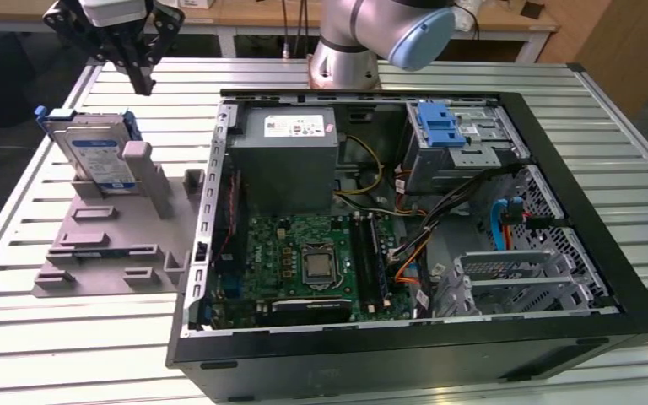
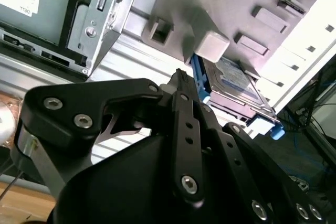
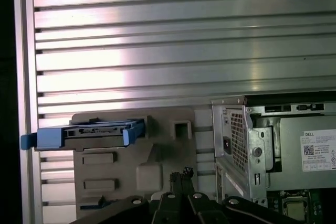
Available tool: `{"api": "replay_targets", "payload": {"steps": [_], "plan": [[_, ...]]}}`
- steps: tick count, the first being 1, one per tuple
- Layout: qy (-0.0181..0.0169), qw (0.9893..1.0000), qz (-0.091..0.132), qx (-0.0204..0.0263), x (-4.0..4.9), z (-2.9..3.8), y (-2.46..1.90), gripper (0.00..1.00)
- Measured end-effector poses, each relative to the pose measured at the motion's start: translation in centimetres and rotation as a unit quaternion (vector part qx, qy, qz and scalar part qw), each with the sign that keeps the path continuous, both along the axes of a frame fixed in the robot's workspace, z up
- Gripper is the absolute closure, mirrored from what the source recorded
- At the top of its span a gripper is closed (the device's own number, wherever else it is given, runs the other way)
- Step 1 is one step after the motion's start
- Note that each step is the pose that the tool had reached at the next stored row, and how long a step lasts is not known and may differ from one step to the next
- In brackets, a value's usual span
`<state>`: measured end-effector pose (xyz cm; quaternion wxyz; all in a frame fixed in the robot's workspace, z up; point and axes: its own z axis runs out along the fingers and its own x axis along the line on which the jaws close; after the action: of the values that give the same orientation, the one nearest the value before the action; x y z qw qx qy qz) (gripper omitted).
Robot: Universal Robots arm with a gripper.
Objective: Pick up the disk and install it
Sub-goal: 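Reach for the disk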
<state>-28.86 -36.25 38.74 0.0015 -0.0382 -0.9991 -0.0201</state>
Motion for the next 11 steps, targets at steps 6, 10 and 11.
{"api": "replay_targets", "payload": {"steps": [6, 10, 11], "plan": [[0.0000, 1.0000, 0.000, 0.0000, -0.87, -0.02, 0.21, 0.89], [-0.0001, 1.0000, 0.000, 0.0000, -1.48, -0.02, 0.24, 0.89], [-0.0001, 1.0000, 0.000, 0.0000, -1.65, -0.02, 0.25, 0.89]]}}
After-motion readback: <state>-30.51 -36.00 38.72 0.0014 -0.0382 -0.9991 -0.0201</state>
